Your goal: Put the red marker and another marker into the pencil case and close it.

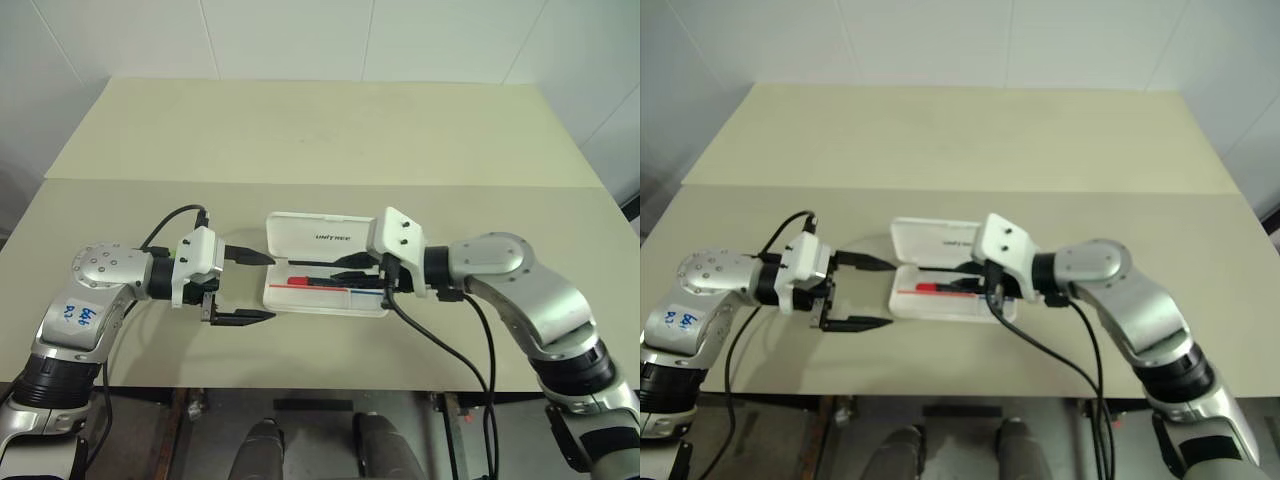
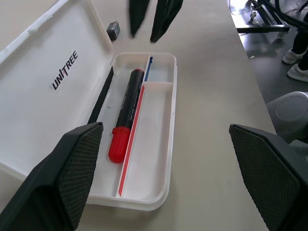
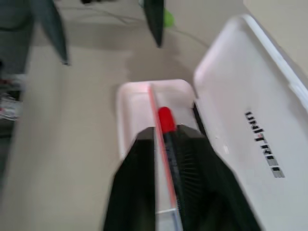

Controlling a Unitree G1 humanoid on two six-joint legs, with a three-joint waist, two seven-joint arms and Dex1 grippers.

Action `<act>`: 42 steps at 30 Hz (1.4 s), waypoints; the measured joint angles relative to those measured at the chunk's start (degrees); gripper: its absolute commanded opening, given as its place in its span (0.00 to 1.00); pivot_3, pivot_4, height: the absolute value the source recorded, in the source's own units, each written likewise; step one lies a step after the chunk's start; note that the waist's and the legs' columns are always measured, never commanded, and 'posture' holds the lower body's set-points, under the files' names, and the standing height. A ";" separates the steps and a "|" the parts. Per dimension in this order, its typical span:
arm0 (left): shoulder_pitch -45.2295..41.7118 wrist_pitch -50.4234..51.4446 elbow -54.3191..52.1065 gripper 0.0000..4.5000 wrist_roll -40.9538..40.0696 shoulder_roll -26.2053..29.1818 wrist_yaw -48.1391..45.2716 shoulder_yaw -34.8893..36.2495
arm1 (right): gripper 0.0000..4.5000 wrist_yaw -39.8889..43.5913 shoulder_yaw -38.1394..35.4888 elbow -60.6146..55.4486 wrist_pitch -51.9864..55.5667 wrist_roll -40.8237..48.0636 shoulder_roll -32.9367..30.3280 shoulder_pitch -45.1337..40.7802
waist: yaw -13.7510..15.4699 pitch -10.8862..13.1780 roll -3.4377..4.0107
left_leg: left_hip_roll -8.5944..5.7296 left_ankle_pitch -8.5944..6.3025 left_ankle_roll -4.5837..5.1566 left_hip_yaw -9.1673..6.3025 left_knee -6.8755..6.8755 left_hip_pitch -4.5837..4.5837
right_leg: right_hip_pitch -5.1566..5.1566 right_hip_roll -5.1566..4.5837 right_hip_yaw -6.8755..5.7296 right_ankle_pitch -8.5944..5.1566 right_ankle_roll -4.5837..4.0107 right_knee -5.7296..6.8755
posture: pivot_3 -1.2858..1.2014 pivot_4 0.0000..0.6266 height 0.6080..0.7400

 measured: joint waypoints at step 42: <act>18.92 16.70 -11.14 1.00 16.80 -7.64 52.39 19.30 | 0.99 -4.06 -14.45 -0.05 -10.24 10.91 -1.58 7.39 | 0.11 0.00 0.00 | -0.02 0.02 -0.03 0.02 -0.05 0.10 | 0.12 -0.04 0.02 0.02 0.00 -0.11 | 0.52 0.24 1.00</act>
